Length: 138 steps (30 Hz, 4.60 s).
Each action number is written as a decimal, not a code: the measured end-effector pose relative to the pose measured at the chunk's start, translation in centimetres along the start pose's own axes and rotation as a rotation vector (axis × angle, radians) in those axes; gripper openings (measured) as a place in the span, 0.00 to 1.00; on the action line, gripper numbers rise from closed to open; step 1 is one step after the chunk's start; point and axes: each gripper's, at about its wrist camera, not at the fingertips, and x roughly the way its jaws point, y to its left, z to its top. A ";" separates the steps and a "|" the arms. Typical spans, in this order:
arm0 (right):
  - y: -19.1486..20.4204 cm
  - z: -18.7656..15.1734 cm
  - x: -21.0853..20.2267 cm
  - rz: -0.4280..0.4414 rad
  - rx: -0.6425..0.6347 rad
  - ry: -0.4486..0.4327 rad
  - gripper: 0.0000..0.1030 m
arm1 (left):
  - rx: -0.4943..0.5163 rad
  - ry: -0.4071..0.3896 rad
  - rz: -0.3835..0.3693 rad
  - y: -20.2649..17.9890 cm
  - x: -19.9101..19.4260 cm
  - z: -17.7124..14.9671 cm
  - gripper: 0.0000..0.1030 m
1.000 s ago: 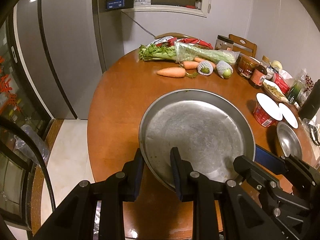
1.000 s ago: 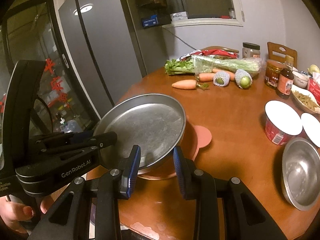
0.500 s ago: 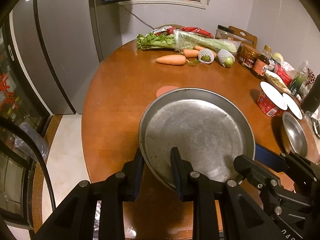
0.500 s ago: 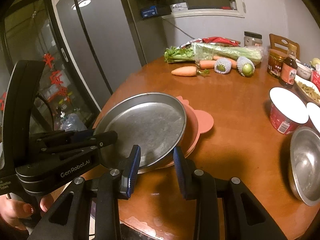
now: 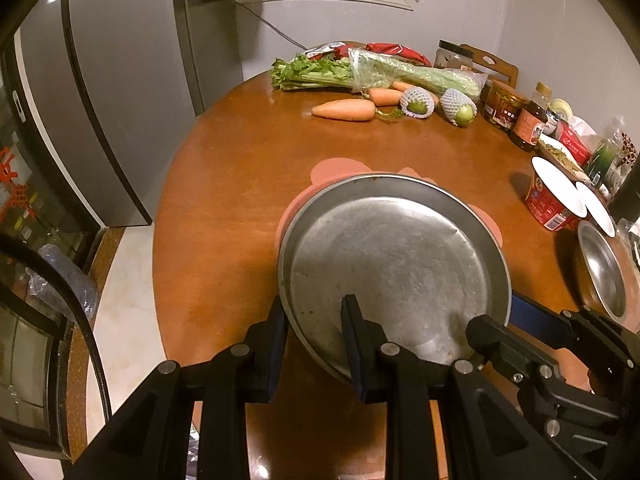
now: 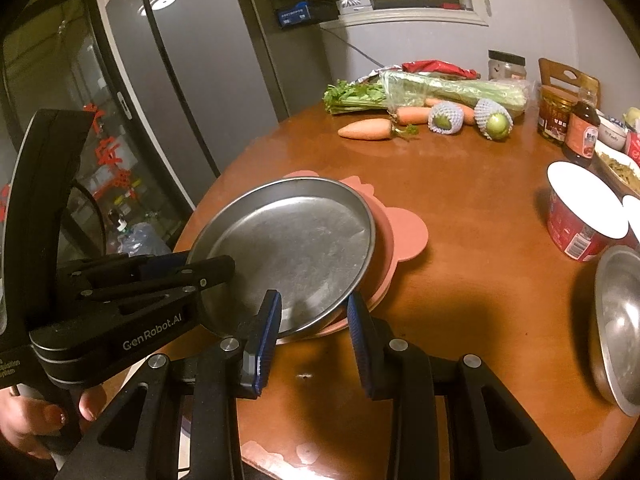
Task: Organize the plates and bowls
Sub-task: 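Lower the grey tray onto the pink plate and open the left tool, then withdraw the open left tool from the plate stack, then move the left tool to the rim of the large steel bowl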
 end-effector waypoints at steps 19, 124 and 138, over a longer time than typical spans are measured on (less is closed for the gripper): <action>0.1 0.8 0.8 -0.066 -0.037 -0.027 0.36 | -0.019 -0.006 -0.018 0.6 0.7 0.8 0.37; -8.3 3.5 -1.9 -0.211 0.069 -0.096 0.64 | -0.041 -0.063 -0.091 -4.3 -0.1 3.9 0.60; -7.3 3.0 -9.6 -0.219 0.041 -0.232 0.68 | -0.017 -0.155 -0.132 -8.0 -6.0 2.7 0.65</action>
